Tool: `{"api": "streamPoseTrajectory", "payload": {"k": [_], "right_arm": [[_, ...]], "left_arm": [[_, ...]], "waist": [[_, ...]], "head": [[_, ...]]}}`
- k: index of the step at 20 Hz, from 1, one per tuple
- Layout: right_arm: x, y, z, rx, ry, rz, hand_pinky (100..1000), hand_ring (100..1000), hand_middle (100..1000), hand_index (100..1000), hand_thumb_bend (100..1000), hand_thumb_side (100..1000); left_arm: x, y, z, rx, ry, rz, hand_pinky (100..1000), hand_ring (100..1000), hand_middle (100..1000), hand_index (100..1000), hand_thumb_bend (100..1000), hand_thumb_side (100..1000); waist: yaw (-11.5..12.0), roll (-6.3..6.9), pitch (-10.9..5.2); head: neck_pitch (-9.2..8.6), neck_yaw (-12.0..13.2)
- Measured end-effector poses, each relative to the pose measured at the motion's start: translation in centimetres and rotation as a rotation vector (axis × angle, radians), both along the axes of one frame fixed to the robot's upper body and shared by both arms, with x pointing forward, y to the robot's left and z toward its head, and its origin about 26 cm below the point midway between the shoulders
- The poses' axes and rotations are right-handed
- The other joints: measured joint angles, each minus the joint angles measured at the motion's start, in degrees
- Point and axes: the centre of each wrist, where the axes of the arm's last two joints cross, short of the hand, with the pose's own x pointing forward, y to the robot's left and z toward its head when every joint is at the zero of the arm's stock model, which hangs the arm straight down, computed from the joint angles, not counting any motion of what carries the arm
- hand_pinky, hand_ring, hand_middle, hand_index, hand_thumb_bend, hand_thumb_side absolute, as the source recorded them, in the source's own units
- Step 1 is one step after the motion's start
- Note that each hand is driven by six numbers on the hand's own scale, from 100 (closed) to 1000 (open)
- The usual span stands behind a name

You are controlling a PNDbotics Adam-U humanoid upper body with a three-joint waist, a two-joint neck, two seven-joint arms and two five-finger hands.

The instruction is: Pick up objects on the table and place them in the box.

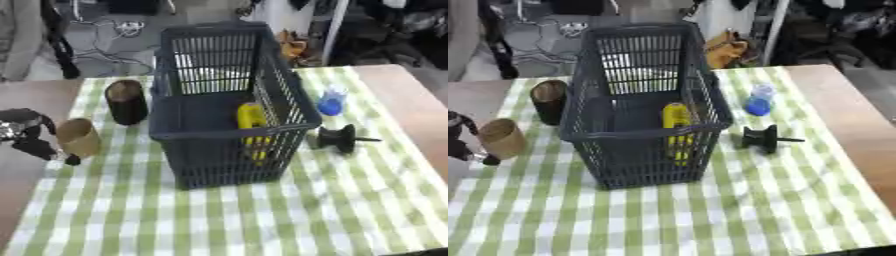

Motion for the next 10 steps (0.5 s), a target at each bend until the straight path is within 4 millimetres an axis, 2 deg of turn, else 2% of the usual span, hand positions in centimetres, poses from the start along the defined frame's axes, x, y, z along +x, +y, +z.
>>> {"api": "streamPoseTrajectory", "payload": {"k": [10], "right_arm": [[0.0, 0.0, 0.0, -0.001, 0.000, 0.002, 614, 761, 740, 964, 121, 741]], "left_arm": [[0.1, -0.4, -1.7, -0.011, -0.034, 0.011, 738, 592, 336, 820, 987, 718]], "waist": [[0.0, -0.09, 0.00]], "head": [[0.00, -0.1]]}}
